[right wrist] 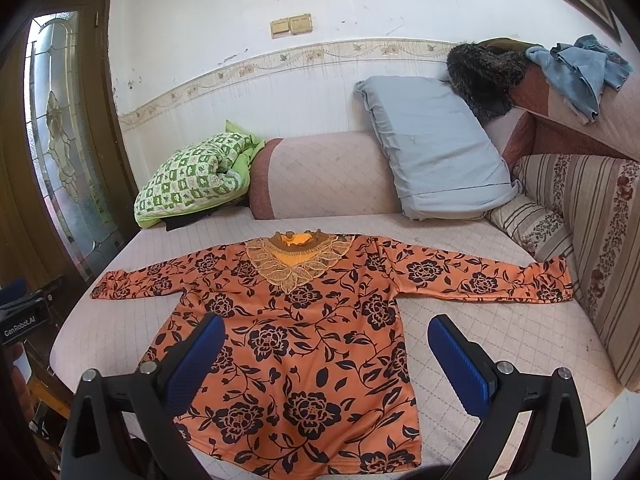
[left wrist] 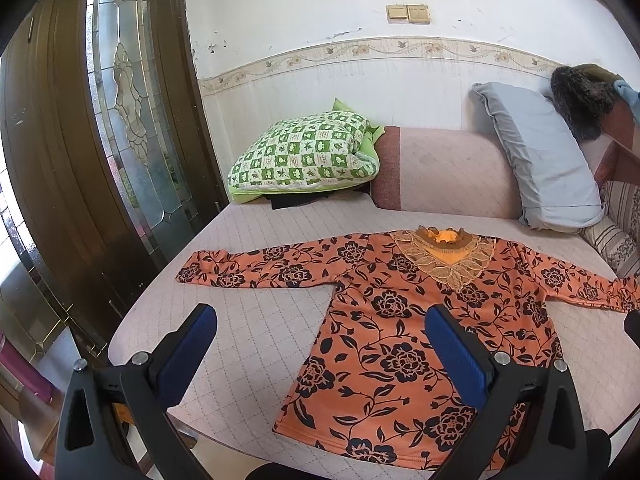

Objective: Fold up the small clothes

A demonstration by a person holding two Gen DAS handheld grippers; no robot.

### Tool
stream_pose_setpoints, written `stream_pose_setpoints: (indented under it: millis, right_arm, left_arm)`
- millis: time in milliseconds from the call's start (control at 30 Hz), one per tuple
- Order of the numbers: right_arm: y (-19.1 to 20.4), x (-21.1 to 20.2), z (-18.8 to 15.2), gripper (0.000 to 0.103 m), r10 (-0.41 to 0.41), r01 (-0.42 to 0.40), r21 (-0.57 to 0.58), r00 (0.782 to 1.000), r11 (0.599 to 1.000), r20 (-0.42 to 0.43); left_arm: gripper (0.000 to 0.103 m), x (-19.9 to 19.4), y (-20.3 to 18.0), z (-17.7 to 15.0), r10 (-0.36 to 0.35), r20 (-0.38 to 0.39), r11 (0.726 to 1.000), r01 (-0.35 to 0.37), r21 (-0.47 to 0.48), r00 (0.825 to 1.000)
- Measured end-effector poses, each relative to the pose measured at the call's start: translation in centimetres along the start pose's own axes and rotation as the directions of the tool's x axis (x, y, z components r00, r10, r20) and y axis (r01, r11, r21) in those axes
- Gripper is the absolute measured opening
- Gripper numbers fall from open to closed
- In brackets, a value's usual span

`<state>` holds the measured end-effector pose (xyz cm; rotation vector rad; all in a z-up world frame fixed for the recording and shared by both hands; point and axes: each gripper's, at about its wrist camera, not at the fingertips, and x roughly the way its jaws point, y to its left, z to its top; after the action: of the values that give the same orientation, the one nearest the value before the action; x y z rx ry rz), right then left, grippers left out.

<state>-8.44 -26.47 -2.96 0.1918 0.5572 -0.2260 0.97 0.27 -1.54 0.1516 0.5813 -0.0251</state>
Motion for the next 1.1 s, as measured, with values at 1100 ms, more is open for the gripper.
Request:
stream_pose_setpoints:
  millis: [1100]
  right_arm:
    - [-2.4,3.1,-0.8,0.102,-0.016,0.019,0.049,0.998,0.999,-0.067]
  left_arm:
    - [0.103,3.1,-2.4,-0.1,-0.006,-0.050,0.998,0.008,0.057,0.999]
